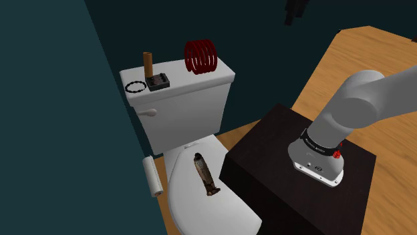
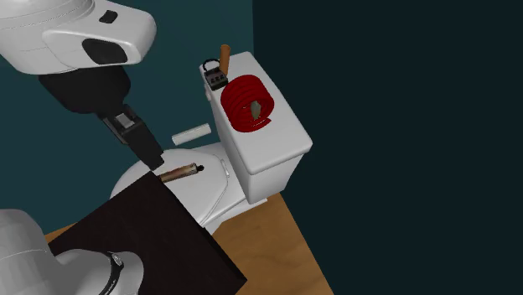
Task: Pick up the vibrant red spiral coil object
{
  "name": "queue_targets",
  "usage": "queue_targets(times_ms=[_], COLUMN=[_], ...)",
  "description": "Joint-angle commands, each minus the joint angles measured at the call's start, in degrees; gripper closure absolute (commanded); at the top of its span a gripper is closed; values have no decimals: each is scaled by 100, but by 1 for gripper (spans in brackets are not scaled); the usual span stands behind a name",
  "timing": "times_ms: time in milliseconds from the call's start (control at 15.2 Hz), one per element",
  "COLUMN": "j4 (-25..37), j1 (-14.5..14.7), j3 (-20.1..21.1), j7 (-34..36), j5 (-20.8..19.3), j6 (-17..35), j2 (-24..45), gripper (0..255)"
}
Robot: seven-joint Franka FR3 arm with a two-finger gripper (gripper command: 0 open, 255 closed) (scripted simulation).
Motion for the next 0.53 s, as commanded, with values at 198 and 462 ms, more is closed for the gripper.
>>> queue_targets(times_ms=[198,462], j4=[-455,-929], j1=[185,447], j3=[-226,-535], j7=[-510,-1197], j5=[-54,-82], j6=[840,1972], j2=[60,295], gripper=[0,0])
